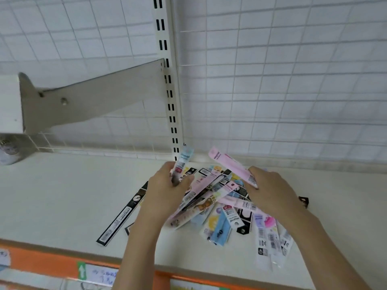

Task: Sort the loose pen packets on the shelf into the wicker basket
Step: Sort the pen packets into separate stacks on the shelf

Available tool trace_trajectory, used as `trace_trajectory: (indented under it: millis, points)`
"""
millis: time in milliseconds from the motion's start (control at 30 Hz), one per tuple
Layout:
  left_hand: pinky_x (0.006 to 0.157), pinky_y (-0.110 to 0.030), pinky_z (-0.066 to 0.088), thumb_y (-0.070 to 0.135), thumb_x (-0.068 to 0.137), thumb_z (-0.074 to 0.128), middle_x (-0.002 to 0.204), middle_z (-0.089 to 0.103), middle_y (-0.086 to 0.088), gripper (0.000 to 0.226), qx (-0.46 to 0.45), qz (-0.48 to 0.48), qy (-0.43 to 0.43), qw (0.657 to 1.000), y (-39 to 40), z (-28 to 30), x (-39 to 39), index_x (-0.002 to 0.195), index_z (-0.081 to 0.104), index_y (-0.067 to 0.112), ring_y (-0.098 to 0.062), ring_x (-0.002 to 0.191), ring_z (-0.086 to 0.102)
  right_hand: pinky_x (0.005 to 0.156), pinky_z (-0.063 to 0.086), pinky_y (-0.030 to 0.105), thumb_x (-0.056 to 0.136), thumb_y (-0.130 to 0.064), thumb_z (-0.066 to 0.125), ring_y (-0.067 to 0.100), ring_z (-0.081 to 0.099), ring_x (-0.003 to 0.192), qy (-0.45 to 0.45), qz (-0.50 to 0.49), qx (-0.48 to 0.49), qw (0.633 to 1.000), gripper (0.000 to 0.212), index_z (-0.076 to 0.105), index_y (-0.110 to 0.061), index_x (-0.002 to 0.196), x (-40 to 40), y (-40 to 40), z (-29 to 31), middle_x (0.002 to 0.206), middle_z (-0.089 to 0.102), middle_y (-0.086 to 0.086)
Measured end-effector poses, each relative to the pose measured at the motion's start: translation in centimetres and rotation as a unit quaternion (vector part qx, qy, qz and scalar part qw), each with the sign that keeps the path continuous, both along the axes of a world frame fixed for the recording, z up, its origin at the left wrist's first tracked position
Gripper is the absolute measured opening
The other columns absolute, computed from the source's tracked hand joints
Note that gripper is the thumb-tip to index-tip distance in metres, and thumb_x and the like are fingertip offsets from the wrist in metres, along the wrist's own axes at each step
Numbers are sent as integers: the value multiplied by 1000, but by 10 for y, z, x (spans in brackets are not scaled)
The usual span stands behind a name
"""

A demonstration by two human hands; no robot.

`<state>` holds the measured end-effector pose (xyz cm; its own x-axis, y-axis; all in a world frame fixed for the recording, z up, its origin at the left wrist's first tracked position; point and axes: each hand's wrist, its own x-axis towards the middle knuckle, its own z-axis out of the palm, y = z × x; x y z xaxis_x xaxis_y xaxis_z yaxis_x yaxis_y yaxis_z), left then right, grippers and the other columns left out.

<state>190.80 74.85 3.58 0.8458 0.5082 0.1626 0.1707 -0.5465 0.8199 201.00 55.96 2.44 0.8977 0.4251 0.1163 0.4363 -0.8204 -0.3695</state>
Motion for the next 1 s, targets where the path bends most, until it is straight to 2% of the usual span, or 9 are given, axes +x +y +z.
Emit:
trace_trajectory:
  millis: [67,233,333,400,500,600,733,900,1000]
  points:
    - [48,-15,33,28,84,63,61,51,0,23,70,-28,54,996,-3,-6,2,71,52,14,-16,55,47,47,36,27,93,-26,48,16,49,55,-6,-6,3,1000,14,52,-15,101,-3,3,-3,68,51,0]
    - [59,-27,38,44,80,65,82,45,-1,39,183,-60,162,968,-22,-18,12,69,43,14,-19,68,49,57,31,23,94,-11,46,15,45,66,-21,-43,34,998,26,45,-9,120,-8,4,-6,83,49,0]
    - [71,-32,46,46,85,58,91,55,-5,31,222,-79,201,951,-30,-24,14,84,53,16,-25,88,60,65,36,28,91,-4,47,20,47,78,-40,-41,62,996,58,26,-19,143,-12,2,-5,110,52,9]
    - [73,-33,49,37,90,54,96,62,-7,24,233,-65,208,948,-29,-25,14,91,57,13,-26,89,61,61,39,31,95,-15,48,22,51,76,-51,-29,82,995,59,20,-30,145,-16,-1,-5,107,55,7]
    - [66,-31,48,30,93,49,83,56,-2,17,213,-41,180,959,-22,-17,10,84,53,16,-23,76,56,53,37,34,97,-35,41,24,52,64,-55,-17,115,992,29,42,-24,125,-17,-3,-1,81,58,8]
    - [61,-33,47,23,93,44,82,59,-6,15,175,-21,125,976,-9,-2,3,85,49,12,-27,71,56,52,36,35,100,-28,36,19,44,54,-52,-5,121,991,23,50,-11,105,-12,-5,2,65,49,3]
    - [65,-38,49,18,95,40,76,66,-2,15,91,6,67,994,7,16,-14,86,47,9,-27,75,64,48,32,29,101,-26,32,14,41,51,-44,13,96,994,25,48,-14,114,-8,-7,3,64,46,0]
    - [44,-11,38,16,98,35,75,59,1,18,33,49,28,998,12,15,-27,86,48,13,5,49,54,47,36,29,100,-35,30,14,43,46,-19,65,83,994,27,45,-23,119,-11,0,8,56,46,-2]
    - [53,-27,42,16,98,34,80,59,-7,16,2,73,16,997,18,5,-31,93,46,8,-13,61,54,47,33,27,97,-39,41,14,43,49,-28,102,41,994,19,48,-22,94,-11,9,5,57,44,-5]
